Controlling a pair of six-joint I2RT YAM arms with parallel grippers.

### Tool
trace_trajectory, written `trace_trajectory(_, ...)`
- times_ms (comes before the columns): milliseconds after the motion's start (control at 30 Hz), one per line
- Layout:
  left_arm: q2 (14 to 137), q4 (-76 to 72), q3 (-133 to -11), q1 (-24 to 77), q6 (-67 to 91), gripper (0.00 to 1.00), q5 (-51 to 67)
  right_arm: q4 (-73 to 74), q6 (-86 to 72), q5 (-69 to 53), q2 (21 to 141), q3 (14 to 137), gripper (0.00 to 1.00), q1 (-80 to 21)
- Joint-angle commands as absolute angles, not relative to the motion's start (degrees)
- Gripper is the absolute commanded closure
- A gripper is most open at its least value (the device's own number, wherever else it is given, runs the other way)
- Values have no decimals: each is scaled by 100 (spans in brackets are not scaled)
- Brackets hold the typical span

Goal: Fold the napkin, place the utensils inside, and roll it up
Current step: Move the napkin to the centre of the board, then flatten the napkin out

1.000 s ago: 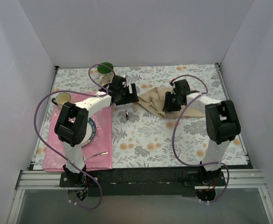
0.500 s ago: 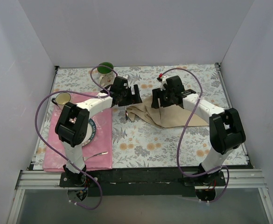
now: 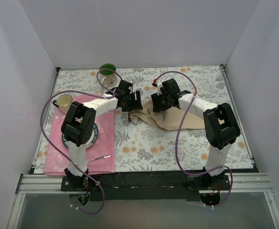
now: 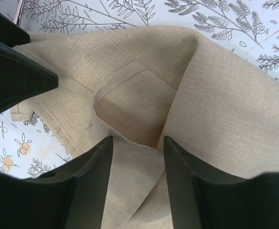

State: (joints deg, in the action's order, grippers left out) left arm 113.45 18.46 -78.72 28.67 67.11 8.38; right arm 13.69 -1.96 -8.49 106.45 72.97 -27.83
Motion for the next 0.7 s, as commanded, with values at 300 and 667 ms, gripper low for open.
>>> trace_trajectory(300, 11303, 1775, -8051, 2927, 6627, 58, 1160, 1274, 299, -1406, 10520, 7268, 35, -2830)
trace_trajectory(667, 11066, 2011, -8884, 2927, 6513, 100, 1240, 2683, 106, 242, 10223, 8268, 99, -2830)
